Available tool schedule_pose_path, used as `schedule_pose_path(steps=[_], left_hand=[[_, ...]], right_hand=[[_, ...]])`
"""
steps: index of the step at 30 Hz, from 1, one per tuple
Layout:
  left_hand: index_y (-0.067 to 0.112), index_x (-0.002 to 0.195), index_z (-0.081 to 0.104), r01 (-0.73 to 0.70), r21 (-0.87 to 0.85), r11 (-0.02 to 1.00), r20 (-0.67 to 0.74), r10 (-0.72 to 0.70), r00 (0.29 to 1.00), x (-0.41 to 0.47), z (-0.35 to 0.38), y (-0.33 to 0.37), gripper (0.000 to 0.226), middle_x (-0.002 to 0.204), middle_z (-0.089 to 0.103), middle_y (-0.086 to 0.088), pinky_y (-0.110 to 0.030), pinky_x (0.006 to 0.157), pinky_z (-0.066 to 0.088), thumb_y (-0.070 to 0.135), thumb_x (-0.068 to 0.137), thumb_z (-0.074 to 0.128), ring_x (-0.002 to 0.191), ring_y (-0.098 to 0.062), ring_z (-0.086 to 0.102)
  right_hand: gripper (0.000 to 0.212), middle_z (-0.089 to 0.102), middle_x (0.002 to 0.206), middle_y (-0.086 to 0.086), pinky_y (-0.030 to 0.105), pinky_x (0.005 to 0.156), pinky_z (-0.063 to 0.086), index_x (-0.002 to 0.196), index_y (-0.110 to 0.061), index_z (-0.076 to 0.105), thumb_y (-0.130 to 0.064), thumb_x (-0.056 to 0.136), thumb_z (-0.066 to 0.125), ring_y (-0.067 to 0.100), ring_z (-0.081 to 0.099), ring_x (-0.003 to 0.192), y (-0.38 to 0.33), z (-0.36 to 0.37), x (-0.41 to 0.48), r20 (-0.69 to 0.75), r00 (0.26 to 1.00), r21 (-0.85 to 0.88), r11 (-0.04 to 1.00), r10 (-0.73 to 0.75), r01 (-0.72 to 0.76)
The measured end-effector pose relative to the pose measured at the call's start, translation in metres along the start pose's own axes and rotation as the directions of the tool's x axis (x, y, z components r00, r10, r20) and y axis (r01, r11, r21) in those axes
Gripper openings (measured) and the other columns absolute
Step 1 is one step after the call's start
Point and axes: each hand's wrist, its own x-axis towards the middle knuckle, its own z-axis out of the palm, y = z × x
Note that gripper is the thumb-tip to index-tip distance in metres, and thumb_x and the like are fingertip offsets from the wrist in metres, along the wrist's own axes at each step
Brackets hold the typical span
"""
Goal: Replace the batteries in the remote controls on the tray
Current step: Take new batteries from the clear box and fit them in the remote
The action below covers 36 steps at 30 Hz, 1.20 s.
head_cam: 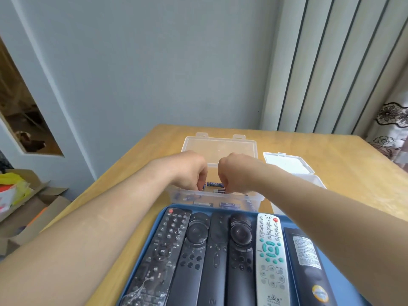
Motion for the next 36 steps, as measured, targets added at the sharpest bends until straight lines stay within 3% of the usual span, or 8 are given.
schedule_pose_path(steps=[4, 6, 9, 14, 20, 24, 29, 36], left_hand=[[0.024, 0.077, 0.068, 0.003, 0.014, 1.000, -0.037, -0.003, 0.999, 0.001, 0.001, -0.007, 0.014, 0.078, 0.066, 0.009, -0.031, 0.072, 0.057, 0.017, 0.072, 0.080, 0.080, -0.016, 0.064], [0.023, 0.080, 0.069, 0.000, 0.031, 1.000, 0.004, 0.000, 1.000, 0.000, -0.001, -0.002, 0.020, 0.078, 0.065, 0.009, -0.029, 0.067, 0.054, 0.029, 0.067, 0.084, 0.078, -0.016, 0.062], [0.020, 0.085, 0.068, 0.010, 0.079, 0.997, 0.116, -0.019, 0.993, 0.000, -0.005, 0.008, 0.036, 0.078, 0.063, 0.007, -0.025, 0.058, 0.046, 0.042, 0.063, 0.086, 0.071, -0.015, 0.056], [0.016, 0.098, 0.068, 0.018, 0.174, 0.985, 0.213, -0.056, 0.975, 0.003, -0.009, 0.014, 0.039, 0.092, 0.065, 0.001, -0.025, 0.055, 0.043, 0.032, 0.067, 0.086, 0.077, -0.018, 0.057], [0.017, 0.092, 0.065, 0.001, 0.186, 0.983, 0.221, -0.043, 0.974, 0.006, -0.008, 0.013, 0.032, 0.096, 0.064, 0.002, -0.025, 0.058, 0.042, 0.028, 0.069, 0.085, 0.080, -0.018, 0.056], [0.020, 0.078, 0.061, -0.016, 0.145, 0.989, 0.243, -0.019, 0.970, 0.007, -0.008, 0.010, 0.030, 0.078, 0.061, 0.006, -0.023, 0.056, 0.044, 0.031, 0.067, 0.087, 0.069, -0.014, 0.056], [0.020, 0.080, 0.067, -0.019, 0.072, 0.997, 0.084, 0.013, 0.996, 0.007, -0.003, -0.001, 0.018, 0.071, 0.064, 0.006, -0.026, 0.056, 0.046, 0.025, 0.070, 0.080, 0.064, -0.015, 0.058], [0.020, 0.084, 0.066, -0.035, -0.423, 0.906, -0.270, -0.090, 0.959, -0.013, -0.011, -0.024, 0.019, 0.072, 0.073, 0.001, -0.029, 0.072, 0.053, 0.002, 0.085, 0.062, 0.058, -0.011, 0.064]], right_hand=[[0.011, 0.067, 0.065, -0.002, 0.027, 0.071, 0.058, 0.093, -0.015, 0.073, -0.013, 0.085, 0.066, 0.013, 0.062, 0.058, 0.004, -0.005, 0.002, -0.005, 1.000, 0.141, 0.990, 0.013, -0.012], [0.013, 0.072, 0.070, -0.001, 0.026, 0.069, 0.058, 0.093, -0.016, 0.074, -0.015, 0.087, 0.063, 0.010, 0.063, 0.052, 0.002, -0.002, 0.004, 0.036, 0.999, 0.190, 0.982, -0.004, -0.002], [0.020, 0.070, 0.093, 0.004, 0.027, 0.069, 0.051, 0.103, -0.018, 0.073, -0.016, 0.090, 0.059, 0.021, 0.061, 0.073, -0.004, 0.004, 0.005, 0.041, 0.999, 0.179, 0.984, -0.028, 0.020], [0.024, 0.069, 0.104, 0.008, 0.034, 0.076, 0.055, 0.106, -0.014, 0.070, -0.012, 0.090, 0.053, 0.027, 0.063, 0.091, -0.006, 0.005, 0.005, 0.066, 0.998, 0.143, 0.990, -0.015, 0.006], [0.016, 0.068, 0.086, 0.006, 0.032, 0.075, 0.054, 0.093, -0.017, 0.071, -0.017, 0.087, 0.056, 0.029, 0.059, 0.080, -0.011, 0.002, 0.007, 0.056, 0.998, 0.282, 0.959, -0.036, 0.019], [0.027, 0.071, 0.105, 0.011, 0.037, 0.085, 0.054, 0.107, -0.011, 0.072, -0.023, 0.090, 0.055, 0.028, 0.057, 0.085, -0.014, 0.003, 0.009, 0.113, 0.991, 0.356, 0.934, -0.069, 0.024], [0.024, 0.072, 0.099, 0.008, 0.036, 0.081, 0.055, 0.105, -0.014, 0.073, -0.023, 0.086, 0.062, 0.028, 0.060, 0.083, -0.014, 0.006, 0.015, 0.062, 0.997, 0.330, 0.943, -0.056, 0.032], [0.020, 0.062, 0.090, -0.004, 0.025, 0.071, 0.041, 0.103, -0.028, 0.075, -0.019, 0.091, 0.062, 0.020, 0.056, 0.084, -0.018, 0.011, 0.022, -0.003, 0.992, 0.325, 0.938, -0.128, 0.122]])
